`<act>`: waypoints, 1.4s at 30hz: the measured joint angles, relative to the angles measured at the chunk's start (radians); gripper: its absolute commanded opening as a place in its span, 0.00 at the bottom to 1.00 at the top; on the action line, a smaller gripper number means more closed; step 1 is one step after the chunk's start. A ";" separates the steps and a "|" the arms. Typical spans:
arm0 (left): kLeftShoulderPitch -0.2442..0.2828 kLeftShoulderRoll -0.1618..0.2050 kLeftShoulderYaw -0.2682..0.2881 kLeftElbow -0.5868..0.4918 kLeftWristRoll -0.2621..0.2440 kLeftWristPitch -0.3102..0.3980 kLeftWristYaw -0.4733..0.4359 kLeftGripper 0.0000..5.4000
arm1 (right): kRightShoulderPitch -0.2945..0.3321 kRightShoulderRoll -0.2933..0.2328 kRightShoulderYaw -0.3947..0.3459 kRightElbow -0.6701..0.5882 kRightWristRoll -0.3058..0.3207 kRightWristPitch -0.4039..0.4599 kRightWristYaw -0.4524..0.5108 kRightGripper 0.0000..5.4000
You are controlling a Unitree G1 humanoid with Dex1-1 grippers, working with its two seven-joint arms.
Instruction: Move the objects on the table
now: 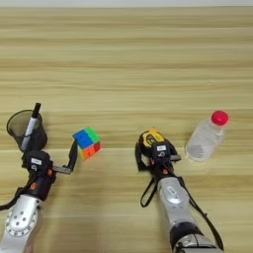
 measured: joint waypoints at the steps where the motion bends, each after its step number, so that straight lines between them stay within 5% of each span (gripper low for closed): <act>1: 0.000 0.000 0.000 0.000 0.000 0.000 0.000 1.00 | 0.000 0.007 0.007 -0.003 -0.003 0.000 0.002 0.84; 16: -0.003 0.000 0.000 0.003 0.000 0.000 0.001 1.00 | -0.001 0.093 0.095 -0.020 -0.045 -0.003 0.019 0.84; 23: -0.004 0.000 0.000 0.004 0.000 -0.001 0.001 1.00 | -0.002 0.096 0.103 -0.053 -0.049 -0.026 0.017 0.99; 28: -0.005 0.000 0.001 0.006 0.000 -0.001 0.001 1.00 | 0.001 0.084 0.102 -0.110 -0.056 -0.061 -0.005 0.99; 35: -0.007 0.000 0.002 0.011 -0.001 -0.002 0.001 1.00 | 0.054 0.057 0.094 -0.331 -0.052 -0.074 -0.025 0.99; 42: -0.008 0.000 0.002 0.011 -0.001 -0.004 0.001 1.00 | 0.144 0.015 0.061 -0.663 -0.045 0.006 -0.042 0.99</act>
